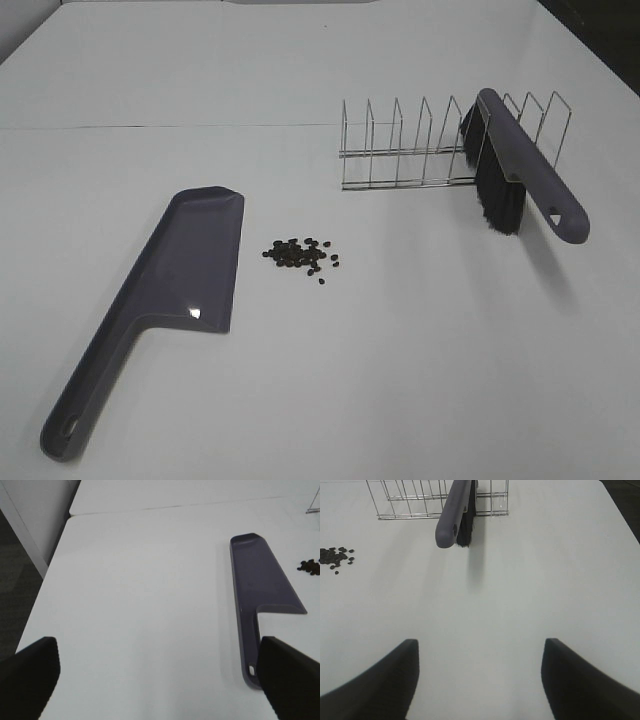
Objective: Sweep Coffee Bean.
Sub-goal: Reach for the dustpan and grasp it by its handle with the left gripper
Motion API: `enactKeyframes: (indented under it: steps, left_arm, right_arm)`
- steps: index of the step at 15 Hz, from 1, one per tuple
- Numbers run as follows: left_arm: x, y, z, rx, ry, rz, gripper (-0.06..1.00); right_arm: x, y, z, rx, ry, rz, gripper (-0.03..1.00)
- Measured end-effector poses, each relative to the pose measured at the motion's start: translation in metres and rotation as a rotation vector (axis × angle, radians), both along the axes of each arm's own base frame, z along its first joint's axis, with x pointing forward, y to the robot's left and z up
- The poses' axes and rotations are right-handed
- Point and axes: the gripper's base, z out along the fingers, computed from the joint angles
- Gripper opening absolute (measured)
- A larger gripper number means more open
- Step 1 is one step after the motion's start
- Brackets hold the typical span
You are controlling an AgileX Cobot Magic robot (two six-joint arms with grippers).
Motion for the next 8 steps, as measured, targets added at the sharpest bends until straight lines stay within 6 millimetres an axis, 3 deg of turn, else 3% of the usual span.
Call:
enactKeyframes:
  steps: [5, 7, 8]
  left_arm:
    - [0.055, -0.001, 0.007, 0.014, 0.452, 0.028, 0.98]
    - [0.086, -0.002, 0.027, 0.02, 0.527, 0.031, 0.98]
    - [0.089, -0.002, 0.029, 0.02, 0.529, 0.031, 0.98]
  right_arm:
    - [0.0, 0.0, 0.0, 0.0, 0.0, 0.0, 0.6]
    - [0.0, 0.0, 0.0, 0.0, 0.0, 0.0, 0.6]
    - [0.0, 0.0, 0.0, 0.0, 0.0, 0.0, 0.6]
